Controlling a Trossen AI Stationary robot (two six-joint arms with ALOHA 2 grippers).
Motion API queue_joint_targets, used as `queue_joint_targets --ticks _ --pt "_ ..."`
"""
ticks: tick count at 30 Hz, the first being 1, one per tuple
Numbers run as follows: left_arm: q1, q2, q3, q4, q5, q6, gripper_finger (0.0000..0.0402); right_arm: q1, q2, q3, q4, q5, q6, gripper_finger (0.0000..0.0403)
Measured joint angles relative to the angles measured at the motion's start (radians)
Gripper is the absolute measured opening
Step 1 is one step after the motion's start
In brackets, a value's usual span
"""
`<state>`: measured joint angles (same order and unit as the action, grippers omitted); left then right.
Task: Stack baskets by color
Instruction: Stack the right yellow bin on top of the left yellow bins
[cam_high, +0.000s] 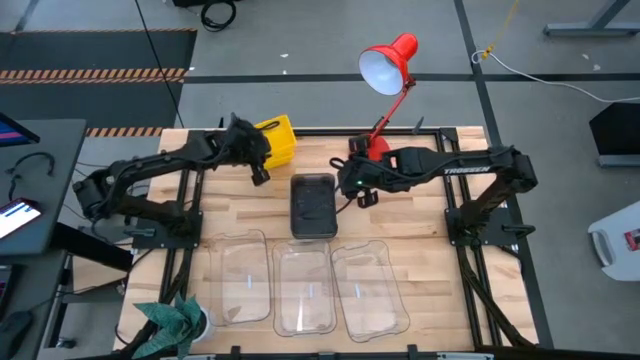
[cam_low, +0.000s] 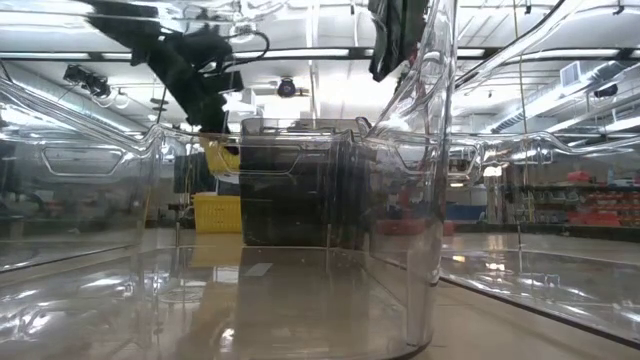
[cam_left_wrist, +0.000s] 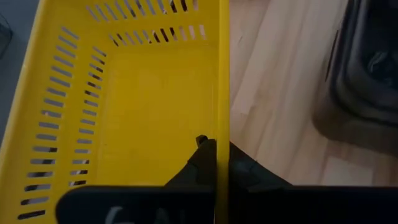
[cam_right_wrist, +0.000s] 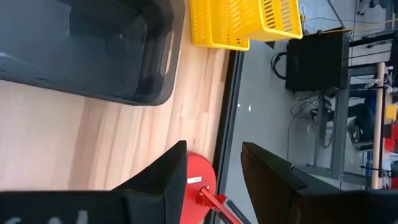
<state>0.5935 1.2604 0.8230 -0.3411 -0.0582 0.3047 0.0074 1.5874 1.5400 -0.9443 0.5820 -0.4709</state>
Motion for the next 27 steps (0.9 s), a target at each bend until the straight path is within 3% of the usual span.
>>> queue_joint_targets --ticks 12,27 --pt "0.078 0.102 -0.001 0.008 0.029 0.052 0.0006 0.01 -0.084 -0.169 0.143 -0.052 -0.002 0.0156" --pt "0.103 0.155 -0.001 -0.049 0.021 0.07 0.001 0.024 -0.086 -0.184 0.147 -0.054 -0.002 0.0156"
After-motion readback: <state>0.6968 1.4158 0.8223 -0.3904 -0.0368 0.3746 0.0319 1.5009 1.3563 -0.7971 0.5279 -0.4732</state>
